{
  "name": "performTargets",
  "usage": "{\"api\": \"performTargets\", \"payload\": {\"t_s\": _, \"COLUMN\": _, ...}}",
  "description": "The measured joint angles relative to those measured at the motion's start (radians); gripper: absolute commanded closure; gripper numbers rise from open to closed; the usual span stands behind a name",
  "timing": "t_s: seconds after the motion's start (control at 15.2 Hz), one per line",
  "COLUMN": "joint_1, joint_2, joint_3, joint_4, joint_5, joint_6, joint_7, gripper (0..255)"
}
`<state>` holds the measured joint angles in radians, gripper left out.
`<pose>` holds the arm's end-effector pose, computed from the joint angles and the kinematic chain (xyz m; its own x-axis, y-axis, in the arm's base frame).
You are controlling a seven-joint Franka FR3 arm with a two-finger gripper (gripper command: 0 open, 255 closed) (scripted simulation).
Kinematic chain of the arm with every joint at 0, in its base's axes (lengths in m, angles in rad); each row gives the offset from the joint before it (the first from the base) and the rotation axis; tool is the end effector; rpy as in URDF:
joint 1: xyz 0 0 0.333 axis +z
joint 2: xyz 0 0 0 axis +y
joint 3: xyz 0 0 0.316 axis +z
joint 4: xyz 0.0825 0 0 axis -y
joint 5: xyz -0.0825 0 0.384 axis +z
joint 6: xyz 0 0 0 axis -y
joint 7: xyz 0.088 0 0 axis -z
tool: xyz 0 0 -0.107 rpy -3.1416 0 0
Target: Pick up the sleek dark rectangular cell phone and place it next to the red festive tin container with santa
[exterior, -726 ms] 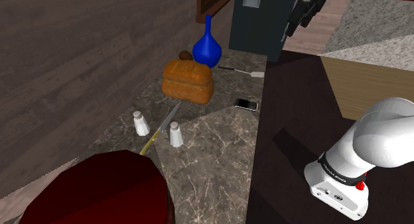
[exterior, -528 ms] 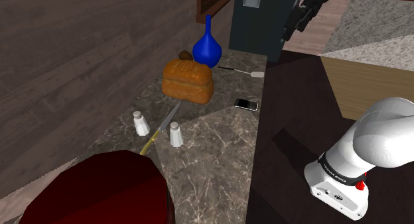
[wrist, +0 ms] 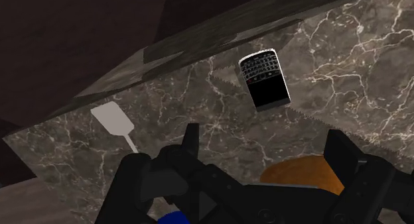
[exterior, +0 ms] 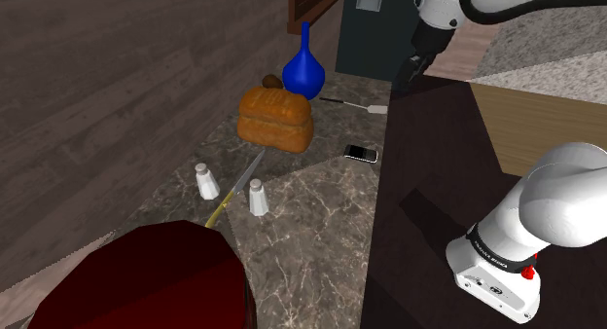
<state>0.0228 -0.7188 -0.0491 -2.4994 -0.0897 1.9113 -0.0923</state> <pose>0.3479 -0.0177 0.5310 0.9869 0.1037 0.1237 0.0959 -0.9931 0.0671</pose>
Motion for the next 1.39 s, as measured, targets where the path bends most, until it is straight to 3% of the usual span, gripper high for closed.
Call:
{"api": "performTargets", "payload": {"t_s": 0.53, "joint_1": 0.033, "joint_2": 0.162, "joint_3": -0.044, "joint_4": -0.143, "joint_5": 0.012, "joint_6": 0.246, "joint_7": -0.079, "gripper": 0}}
{"api": "performTargets", "payload": {"t_s": 0.99, "joint_1": 0.072, "joint_2": 0.375, "joint_3": -0.079, "joint_4": -0.216, "joint_5": 0.042, "joint_6": 0.476, "joint_7": -0.163, "gripper": 0}}
{"api": "performTargets", "payload": {"t_s": 1.39, "joint_1": 0.082, "joint_2": 0.481, "joint_3": -0.091, "joint_4": -0.225, "joint_5": 0.059, "joint_6": 0.584, "joint_7": -0.192, "gripper": 0}}
